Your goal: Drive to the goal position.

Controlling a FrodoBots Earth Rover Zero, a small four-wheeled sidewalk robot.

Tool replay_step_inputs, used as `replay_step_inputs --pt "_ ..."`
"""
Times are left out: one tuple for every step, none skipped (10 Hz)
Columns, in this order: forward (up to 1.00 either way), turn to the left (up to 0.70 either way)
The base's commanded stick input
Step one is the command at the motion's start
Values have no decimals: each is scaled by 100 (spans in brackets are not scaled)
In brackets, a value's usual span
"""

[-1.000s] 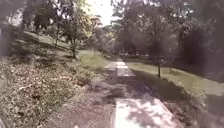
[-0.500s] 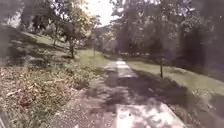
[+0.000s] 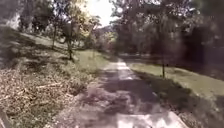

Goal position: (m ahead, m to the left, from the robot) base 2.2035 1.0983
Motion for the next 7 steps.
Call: replay_step_inputs --pt "45 0" --pt "45 0" --pt "45 0" --pt "45 0" --pt "45 0" --pt "45 -4" --pt "45 -15"
